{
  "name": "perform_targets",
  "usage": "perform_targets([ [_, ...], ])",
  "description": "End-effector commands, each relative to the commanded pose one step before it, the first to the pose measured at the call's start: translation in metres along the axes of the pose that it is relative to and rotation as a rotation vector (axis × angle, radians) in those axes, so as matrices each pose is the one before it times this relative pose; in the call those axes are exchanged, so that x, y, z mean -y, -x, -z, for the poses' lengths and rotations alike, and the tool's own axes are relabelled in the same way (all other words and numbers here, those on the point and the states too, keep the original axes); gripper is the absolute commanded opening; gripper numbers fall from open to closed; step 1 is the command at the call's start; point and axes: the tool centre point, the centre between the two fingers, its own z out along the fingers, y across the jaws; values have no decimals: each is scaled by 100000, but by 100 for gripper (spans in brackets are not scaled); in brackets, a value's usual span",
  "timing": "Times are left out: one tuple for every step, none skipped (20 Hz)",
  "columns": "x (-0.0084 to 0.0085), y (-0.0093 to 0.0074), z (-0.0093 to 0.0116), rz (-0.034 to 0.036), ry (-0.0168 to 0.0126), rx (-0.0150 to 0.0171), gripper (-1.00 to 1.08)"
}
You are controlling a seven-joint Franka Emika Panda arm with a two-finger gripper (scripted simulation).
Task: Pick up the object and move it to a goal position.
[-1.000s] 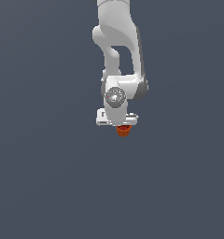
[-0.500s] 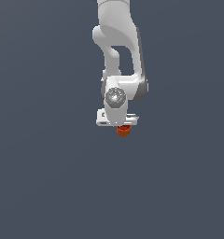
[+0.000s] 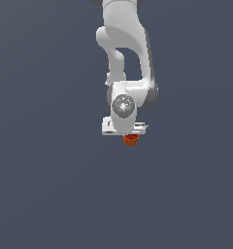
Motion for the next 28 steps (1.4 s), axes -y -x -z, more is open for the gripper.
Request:
perform_targets([
  [424, -1000, 775, 25, -9, -165, -100],
  [176, -449, 278, -7, 2, 48, -100],
  [187, -456, 316, 0, 0, 0, -100],
  [193, -474, 328, 0, 0, 0, -100],
  [196, -483, 333, 0, 0, 0, -100],
  [189, -488, 300, -6, 3, 48, -100],
  [187, -466, 319, 0, 0, 0, -100],
  [183, -458, 312, 0, 0, 0, -100],
  [175, -440, 300, 0, 0, 0, -100],
  [162, -410, 278, 0, 0, 0, -100],
  [150, -380, 257, 0, 0, 0, -100],
  [138, -352, 237, 0, 0, 0, -100],
  [126, -339, 190, -1, 1, 49, -100],
  [115, -299, 199, 0, 0, 0, -100],
  [104, -274, 182, 0, 0, 0, -100],
  [95, -250, 165, 0, 0, 0, -100],
  [86, -227, 150, 0, 0, 0, -100],
  [77, -204, 134, 0, 0, 0, -100],
  [68, -182, 119, 0, 0, 0, -100],
  [60, -160, 105, 0, 0, 0, -100],
  [51, -139, 91, 0, 0, 0, -100],
  [43, -119, 76, 0, 0, 0, -100],
  [35, -99, 63, 0, 0, 0, -100],
  [27, -79, 49, 0, 0, 0, -100],
  [19, -60, 36, 0, 0, 0, -100],
  [11, -41, 22, 0, 0, 0, -100],
  [4, -22, 10, 0, 0, 0, -100],
  [0, -5, 1, 0, 0, 0, -100],
])
